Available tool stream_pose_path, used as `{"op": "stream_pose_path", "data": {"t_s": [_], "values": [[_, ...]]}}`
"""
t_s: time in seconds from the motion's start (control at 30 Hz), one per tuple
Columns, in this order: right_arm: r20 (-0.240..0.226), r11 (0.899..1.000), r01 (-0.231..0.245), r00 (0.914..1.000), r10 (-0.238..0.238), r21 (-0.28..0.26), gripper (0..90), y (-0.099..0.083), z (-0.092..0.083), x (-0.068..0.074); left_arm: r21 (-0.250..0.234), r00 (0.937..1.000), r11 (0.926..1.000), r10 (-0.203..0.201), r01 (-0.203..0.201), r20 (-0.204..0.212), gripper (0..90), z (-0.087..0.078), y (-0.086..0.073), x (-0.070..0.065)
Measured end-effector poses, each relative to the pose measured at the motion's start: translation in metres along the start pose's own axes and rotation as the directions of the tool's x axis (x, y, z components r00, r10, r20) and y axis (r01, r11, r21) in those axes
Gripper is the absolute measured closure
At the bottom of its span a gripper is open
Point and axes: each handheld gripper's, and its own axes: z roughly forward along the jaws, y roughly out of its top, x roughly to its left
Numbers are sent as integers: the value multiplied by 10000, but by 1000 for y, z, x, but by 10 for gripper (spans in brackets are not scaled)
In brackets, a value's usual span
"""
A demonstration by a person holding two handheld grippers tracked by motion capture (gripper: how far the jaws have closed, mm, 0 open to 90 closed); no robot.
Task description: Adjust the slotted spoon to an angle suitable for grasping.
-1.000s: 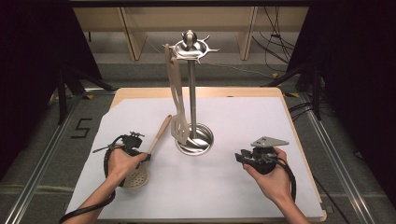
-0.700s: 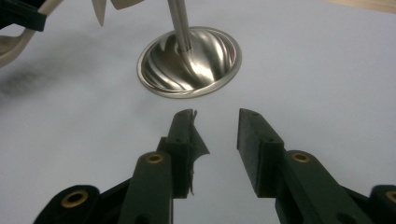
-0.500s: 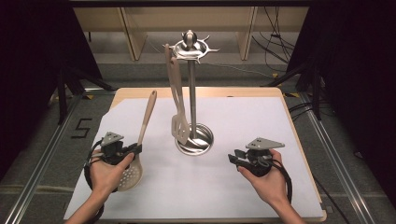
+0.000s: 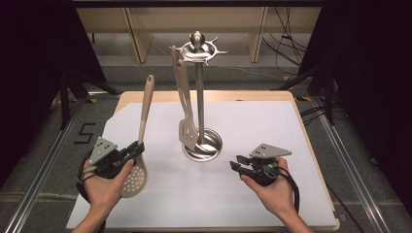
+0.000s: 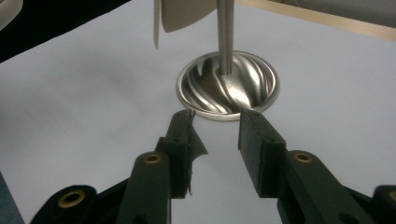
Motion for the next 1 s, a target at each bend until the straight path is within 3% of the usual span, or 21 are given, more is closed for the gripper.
{"op": "stream_pose_path", "data": {"t_s": [0.17, 0.27, 0.4, 0.47, 0.5, 0.53, 0.63, 0.67, 0.7, 0.73, 0.77, 0.8, 0.83, 1.0], "values": [[-215, 10000, 59, 9998, -59, 18, 656, 3, 0, 9, -427, 9997, 9988, 236, -233, 68, 784, -5, 5, -8], [-216, 9986, 484, 9986, -488, -190, 656, 4, 3, 9, -646, 9990, 9969, 449, -444, 53, 784, -8, 8, -11], [-295, 9989, 468, 9985, -469, -38, 656, 5, 3, 9, -859, 9986, 9951, 511, -499, 120, 783, -11, 11, -14], [-255, 9997, 242, 9994, -242, -1, 656, 5, 2, 11, -896, 9983, 9944, 571, -559, 116, 784, -12, 12, -16], [-308, 9993, 372, 9988, -373, -56, 656, 5, 3, 11, -974, 9983, 9937, 574, -559, 125, 784, -12, 12, -17], [-309, 10000, 87, 9995, -87, -22, 655, 6, 2, 13, -1012, 9981, 9931, 599, -583, 128, 784, -12, 13, -18], [-490, 9997, 109, 9987, -118, -200, 656, 9, 3, 15, -1180, 9973, 9906, 719, -694, 176, 784, -13, 13, -22], [-606, 9988, 308, 9976, -331, -381, 656, 10, 5, 14, -1223, 9968, 9897, 769, -739, 199, 784, -14, 13, -24], [-676, 9991, 151, 9976, -177, -397, 654, 12, 4, 17, -1201, 9960, 9892, 868, -837, 204, 784, -15, 13, -24], [-636, 9970, 580, 9961, -612, -511, 653, 15, 4, 18, -1253, 9972, 9898, 711, -675, 250, 784, -15, 13, -27], [-636, 9970, 580, 9961, -612, -511, 653, 15, 4, 18, -1256, 9969, 9896, 739, -701, 254, 784, -16, 13, -28], [-741, 9988, 250, 9969, -281, -420, 652, 16, 4, 22, -1311, 9969, 9889, 743, -702, 266, 783, -17, 13, -29], [-816, 9970, 529, 9950, -575, -570, 651, 17, 7, 22, -1404, 9969, 9877, 735, -687, 286, 783, -17, 13, -30], [-807, 9963, 698, 9940, -737, -503, 649, 19, 9, 24, -1399, 9947, 9859, 978, -923, 331, 783, -19, 14, -32]]}}
